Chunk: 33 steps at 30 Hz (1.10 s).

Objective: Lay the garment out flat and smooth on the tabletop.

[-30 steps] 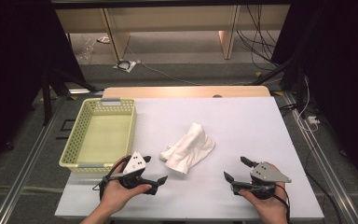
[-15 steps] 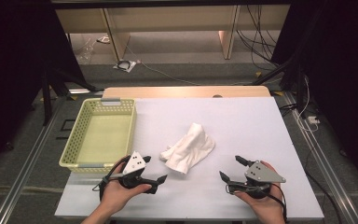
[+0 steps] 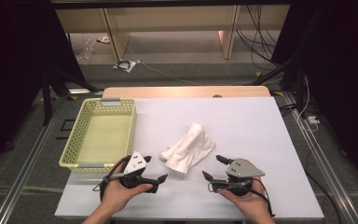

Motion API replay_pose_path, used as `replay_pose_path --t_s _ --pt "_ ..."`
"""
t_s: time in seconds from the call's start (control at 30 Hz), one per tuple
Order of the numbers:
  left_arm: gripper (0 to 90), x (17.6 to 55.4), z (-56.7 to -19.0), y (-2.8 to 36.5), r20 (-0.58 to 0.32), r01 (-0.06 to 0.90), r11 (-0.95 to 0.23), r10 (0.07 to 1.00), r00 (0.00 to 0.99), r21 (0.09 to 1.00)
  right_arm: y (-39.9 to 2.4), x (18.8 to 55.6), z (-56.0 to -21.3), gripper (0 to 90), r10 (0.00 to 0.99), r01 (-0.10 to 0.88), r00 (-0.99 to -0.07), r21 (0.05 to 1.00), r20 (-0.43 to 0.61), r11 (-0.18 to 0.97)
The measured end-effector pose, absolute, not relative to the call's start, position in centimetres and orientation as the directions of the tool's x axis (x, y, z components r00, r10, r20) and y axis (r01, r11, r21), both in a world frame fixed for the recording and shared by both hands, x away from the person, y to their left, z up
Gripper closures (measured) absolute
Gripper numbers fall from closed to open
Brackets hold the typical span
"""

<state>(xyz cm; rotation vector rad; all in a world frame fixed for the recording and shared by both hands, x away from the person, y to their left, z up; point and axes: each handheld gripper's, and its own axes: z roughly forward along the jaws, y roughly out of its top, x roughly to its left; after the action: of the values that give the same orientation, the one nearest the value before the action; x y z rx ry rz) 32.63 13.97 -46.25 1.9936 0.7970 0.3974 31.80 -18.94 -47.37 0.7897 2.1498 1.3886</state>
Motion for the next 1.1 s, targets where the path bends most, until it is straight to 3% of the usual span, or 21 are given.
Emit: replay_pose_path --t_s 0.47,0.67,0.73,0.8,0.87,0.9,0.93,0.97,1.0,1.03,1.1 --pt "15.2 32.5 -45.8 14.0 -0.033 0.381 -0.355 0.694 0.719 0.854 -12.0 34.4 -48.1 32.6 0.56 0.215 -0.825 0.87 -0.082 0.444" --pt "15.2 32.5 -45.7 14.0 -0.031 0.377 -0.357 0.69 0.723 0.855 -10.2 34.8 -48.8 32.0 0.545 0.208 -0.829 0.833 -0.128 0.512" --pt "15.1 32.5 -45.8 14.0 -0.031 0.38 -0.359 0.691 0.722 0.853 -9.8 34.9 -48.9 34.8 0.551 0.191 -0.813 0.81 -0.186 0.554" --pt "15.6 32.5 -45.8 14.0 -0.03 0.38 -0.36 0.691 0.722 0.852 -9.7 34.9 -48.9 37.8 0.553 0.188 -0.808 0.8 -0.204 0.569" --pt "15.9 32.4 -45.8 14.0 -0.029 0.378 -0.36 0.69 0.723 0.853 -9.7 35.0 -48.8 48.7 0.561 0.185 -0.796 0.792 -0.227 0.582" --pt "15.9 32.4 -45.8 14.0 -0.029 0.378 -0.36 0.69 0.723 0.853 -9.7 35.0 -48.8 48.7 0.561 0.185 -0.796 0.792 -0.227 0.582" --pt "16.2 32.4 -45.7 13.9 -0.021 0.37 -0.365 0.688 0.726 0.854 -9.9 35.1 -48.4 59.1 0.565 0.192 -0.796 0.794 -0.218 0.576" --pt "16.6 32.4 -45.7 13.9 -0.021 0.37 -0.365 0.688 0.726 0.854 -9.9 35.1 -48.4 59.1 0.565 0.192 -0.796 0.794 -0.218 0.576" --pt "17.1 32.3 -45.7 13.8 -0.023 0.369 -0.364 0.684 0.729 0.855 -10.2 35.1 -48.0 70.5 0.57 0.206 -0.798 0.801 -0.195 0.562" --pt "18.1 32.3 -45.7 13.8 -0.023 0.369 -0.364 0.684 0.729 0.855 -10.3 35.1 -47.8 74.5 0.573 0.212 -0.797 0.802 -0.189 0.558" --pt "19.3 32.3 -45.7 13.7 -0.02 0.365 -0.371 0.678 0.735 0.854 -10.4 35.2 -47.7 76.8 0.57 0.208 -0.8 0.805 -0.187 0.556"
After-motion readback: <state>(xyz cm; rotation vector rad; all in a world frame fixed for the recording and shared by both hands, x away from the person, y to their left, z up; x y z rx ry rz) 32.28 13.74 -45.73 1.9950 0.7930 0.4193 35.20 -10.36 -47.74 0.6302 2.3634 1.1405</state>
